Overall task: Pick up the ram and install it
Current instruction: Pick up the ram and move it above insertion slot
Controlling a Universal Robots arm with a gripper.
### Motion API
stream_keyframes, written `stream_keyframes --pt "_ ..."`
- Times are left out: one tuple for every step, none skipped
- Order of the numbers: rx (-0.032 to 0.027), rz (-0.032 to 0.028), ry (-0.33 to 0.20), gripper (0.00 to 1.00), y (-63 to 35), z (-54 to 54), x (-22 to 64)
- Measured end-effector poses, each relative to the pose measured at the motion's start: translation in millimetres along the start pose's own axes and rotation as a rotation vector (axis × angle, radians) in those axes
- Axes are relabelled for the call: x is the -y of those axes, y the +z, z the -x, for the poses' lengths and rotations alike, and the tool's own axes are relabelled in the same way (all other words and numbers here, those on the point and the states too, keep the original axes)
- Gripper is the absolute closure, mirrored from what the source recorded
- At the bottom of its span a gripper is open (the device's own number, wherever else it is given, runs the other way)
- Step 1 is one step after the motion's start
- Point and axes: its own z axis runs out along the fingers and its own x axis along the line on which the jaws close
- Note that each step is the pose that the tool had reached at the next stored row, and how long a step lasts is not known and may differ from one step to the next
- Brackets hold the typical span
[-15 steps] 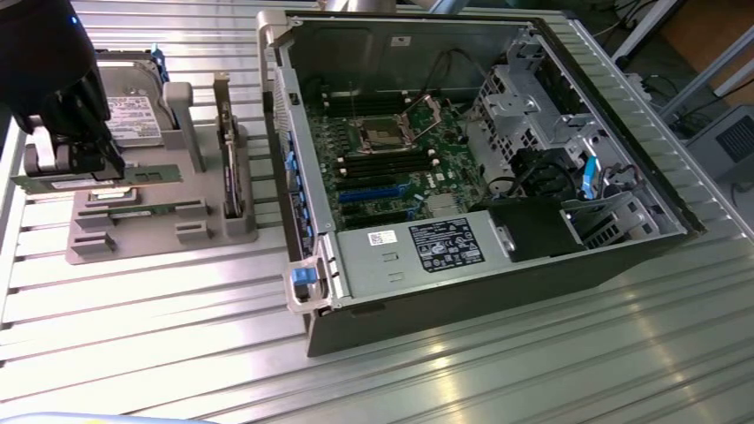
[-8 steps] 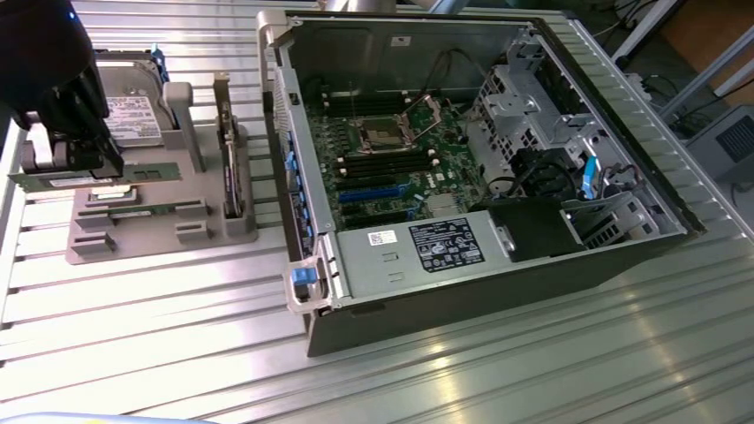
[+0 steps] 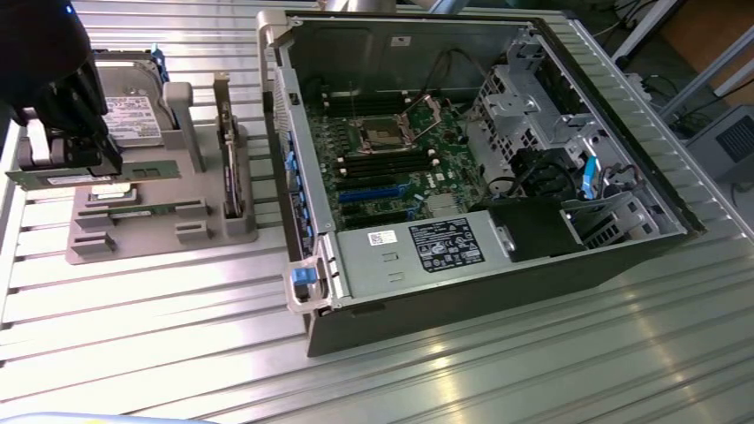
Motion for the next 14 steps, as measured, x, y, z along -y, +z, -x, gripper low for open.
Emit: stream_keyframes --pt "0.0 0.0 0.0 0.88 -0.3 0.0 0.0" --pt "0.0001 -0.0001 0.0 0.88 -0.5 0.0 0.0" --pt "0.0001 -0.0001 0.0 0.88 -0.7 0.0 0.0" --pt "0.0001 -0.0001 0.0 0.88 -1.0 0.0 0.0" --pt "0.0 -0.0001 0.0 0.88 -1.3 0.0 0.0" --pt "0.0 0.0 0.0 0.88 -1.9 0.1 0.1" --pt "0.0 0.0 0.0 0.88 -2.3 0.1 0.1" --pt "0.0 -0.0001 0.0 0.88 -2.8 0.1 0.1" --pt "0.0001 -0.0001 0.0 0.88 -3.5 0.1 0.1" --pt "0.0 -0.0001 0.0 0.88 -4.0 0.1 0.1" --pt "0.0 0.0 0.0 0.88 -4.4 0.1 0.1" --pt "0.0 0.0 0.0 0.88 -5.0 0.1 0.2" --pt "0.0 -0.0001 0.0 0.88 -5.5 0.2 0.2" --pt "0.0001 -0.0001 0.0 0.88 -6.1 0.2 0.2"
